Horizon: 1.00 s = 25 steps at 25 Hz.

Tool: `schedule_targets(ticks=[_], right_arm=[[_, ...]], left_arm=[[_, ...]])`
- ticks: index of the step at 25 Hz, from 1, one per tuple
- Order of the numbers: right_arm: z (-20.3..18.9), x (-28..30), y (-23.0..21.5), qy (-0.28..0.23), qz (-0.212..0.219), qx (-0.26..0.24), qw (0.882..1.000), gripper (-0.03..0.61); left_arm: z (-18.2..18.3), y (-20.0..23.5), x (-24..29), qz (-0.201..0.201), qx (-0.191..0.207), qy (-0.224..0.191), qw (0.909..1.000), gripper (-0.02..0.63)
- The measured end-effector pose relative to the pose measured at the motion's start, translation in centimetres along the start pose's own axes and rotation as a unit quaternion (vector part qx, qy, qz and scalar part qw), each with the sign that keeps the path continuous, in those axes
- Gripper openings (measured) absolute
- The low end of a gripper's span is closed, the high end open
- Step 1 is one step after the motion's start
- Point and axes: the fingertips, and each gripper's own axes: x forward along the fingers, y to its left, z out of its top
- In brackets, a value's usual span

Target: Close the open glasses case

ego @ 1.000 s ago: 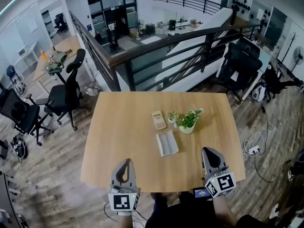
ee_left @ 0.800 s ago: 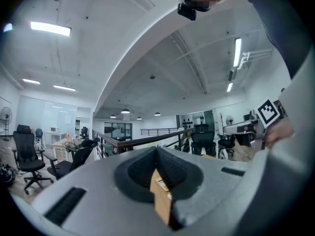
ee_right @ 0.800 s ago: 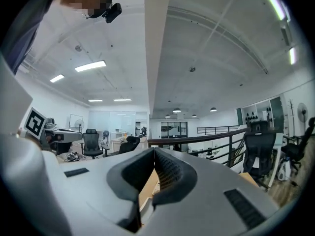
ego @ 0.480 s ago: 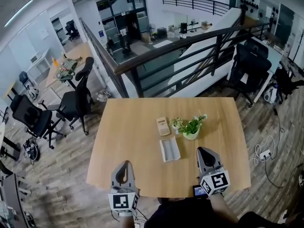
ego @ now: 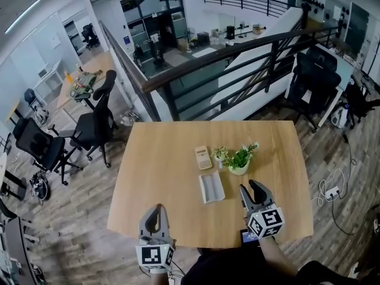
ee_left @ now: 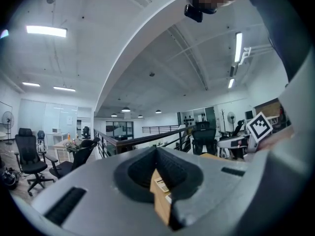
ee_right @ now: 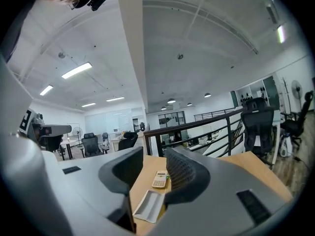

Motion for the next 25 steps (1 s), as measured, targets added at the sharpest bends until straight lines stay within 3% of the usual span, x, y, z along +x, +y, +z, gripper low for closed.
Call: schedule_targets(ticks=[6, 11, 14, 19, 25], right_arm=[[-2.1, 2.6, -0.7, 0.024, 0.002, 0.009, 1.0, 0.156], [-9.6, 7.8, -1.9, 0.1, 0.0, 0.046, 0.994, 0.155], [-15.2, 11.6, -2.1, 0.163, 0.002, 0.08, 0.983, 0.155], [-24.6, 14.5, -2.9, 0.263, -0.021, 0.141, 0.954, 0.155], [-28.4, 15.5, -4.1, 0.306, -0.034, 0.142, 0.941, 0.155]], left_arm=[[-0.4, 0.8, -0.5, 0.01, 0.0, 0.008, 0.9999, -0.001], [-1.5, 1.1, -1.4, 0.017, -0.001, 0.023, 0.9996, -0.001], [-1.9, 1.5, -2.0, 0.024, -0.002, 0.033, 0.9992, 0.0], [-2.6, 2.1, -3.4, 0.03, -0.001, 0.064, 0.9975, 0.0], [-3.3, 2.9, -5.1, 0.052, 0.004, 0.088, 0.9947, -0.002]])
